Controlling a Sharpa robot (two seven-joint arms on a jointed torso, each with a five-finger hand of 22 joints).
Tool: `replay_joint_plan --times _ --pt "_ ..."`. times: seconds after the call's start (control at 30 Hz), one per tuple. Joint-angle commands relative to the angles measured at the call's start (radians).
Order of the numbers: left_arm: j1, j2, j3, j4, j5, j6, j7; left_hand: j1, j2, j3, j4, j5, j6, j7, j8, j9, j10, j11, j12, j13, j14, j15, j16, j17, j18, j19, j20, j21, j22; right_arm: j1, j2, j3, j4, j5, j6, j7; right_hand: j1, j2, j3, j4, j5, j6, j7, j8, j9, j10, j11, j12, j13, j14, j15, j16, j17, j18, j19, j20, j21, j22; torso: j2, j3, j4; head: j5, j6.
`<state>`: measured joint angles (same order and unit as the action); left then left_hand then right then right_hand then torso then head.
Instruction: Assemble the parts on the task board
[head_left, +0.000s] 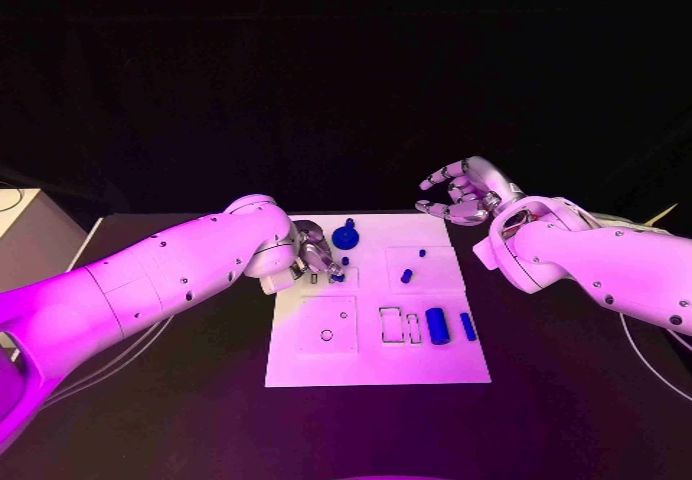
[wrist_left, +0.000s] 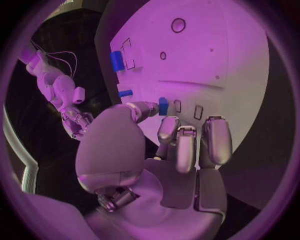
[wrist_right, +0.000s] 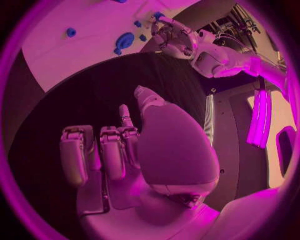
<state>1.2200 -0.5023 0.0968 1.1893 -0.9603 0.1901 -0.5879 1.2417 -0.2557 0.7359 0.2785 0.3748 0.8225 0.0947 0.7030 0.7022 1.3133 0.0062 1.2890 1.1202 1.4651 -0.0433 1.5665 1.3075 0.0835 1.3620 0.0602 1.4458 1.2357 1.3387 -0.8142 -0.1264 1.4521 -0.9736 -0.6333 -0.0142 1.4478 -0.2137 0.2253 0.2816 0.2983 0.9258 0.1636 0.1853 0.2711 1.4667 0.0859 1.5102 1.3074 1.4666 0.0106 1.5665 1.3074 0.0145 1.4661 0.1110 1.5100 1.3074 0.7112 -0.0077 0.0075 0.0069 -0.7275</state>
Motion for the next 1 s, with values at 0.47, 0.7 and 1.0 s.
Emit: replay_joint_plan --times 0.47,0.7,1.0 --pt "0.001 -0.025 0.0 0.026 -0.023 -0.083 0.003 -0.072 -0.022 0.194 -0.205 0.092 0.056 -0.039 0.03 0.183 0.051 -0.026 0.011 0.019 0.106 -0.031 0.004 0.263 -0.018 0.033 -0.023 0.021 0.037 0.0 -0.004 0.0 -0.003 -0.01 0.009 0.005 -0.012 0.0 0.004 0.005 0.003 -0.005 0.002 0.004 0.001 0.045 -0.005 0.002 0.213 0.104 -0.005 0.004 0.262 0.005 0.074 -0.005 -0.006 0.205 0.002 -0.0007 0.0006 0.007 0.001" --pt "0.001 -0.028 -0.015 0.036 -0.049 -0.115 -0.004 -0.081 -0.027 0.195 -0.209 0.104 0.065 -0.044 0.034 0.196 0.063 -0.031 0.02 0.035 0.106 -0.035 0.004 0.263 -0.02 0.039 -0.027 0.024 0.045 0.0 -0.005 0.0 -0.004 -0.01 0.009 0.006 -0.014 -0.001 0.004 0.005 0.003 -0.007 0.002 0.003 0.001 0.044 -0.004 0.001 0.212 0.104 -0.005 0.004 0.261 0.005 0.073 -0.005 -0.008 0.203 0.002 -0.0006 -0.0009 0.011 0.0" --pt "0.0 -0.024 -0.049 0.045 -0.078 -0.146 -0.012 -0.089 -0.029 0.199 -0.213 0.116 0.074 -0.049 0.037 0.208 0.071 -0.035 0.025 0.044 0.106 -0.039 0.004 0.263 -0.021 0.044 -0.03 0.026 0.052 0.0 -0.004 0.0 -0.005 -0.01 0.009 0.007 -0.014 -0.001 0.004 0.005 0.003 -0.007 0.002 0.003 0.001 0.044 -0.004 0.001 0.212 0.104 -0.005 0.004 0.261 0.005 0.073 -0.005 -0.008 0.203 0.002 -0.0008 -0.0014 0.015 -0.005"
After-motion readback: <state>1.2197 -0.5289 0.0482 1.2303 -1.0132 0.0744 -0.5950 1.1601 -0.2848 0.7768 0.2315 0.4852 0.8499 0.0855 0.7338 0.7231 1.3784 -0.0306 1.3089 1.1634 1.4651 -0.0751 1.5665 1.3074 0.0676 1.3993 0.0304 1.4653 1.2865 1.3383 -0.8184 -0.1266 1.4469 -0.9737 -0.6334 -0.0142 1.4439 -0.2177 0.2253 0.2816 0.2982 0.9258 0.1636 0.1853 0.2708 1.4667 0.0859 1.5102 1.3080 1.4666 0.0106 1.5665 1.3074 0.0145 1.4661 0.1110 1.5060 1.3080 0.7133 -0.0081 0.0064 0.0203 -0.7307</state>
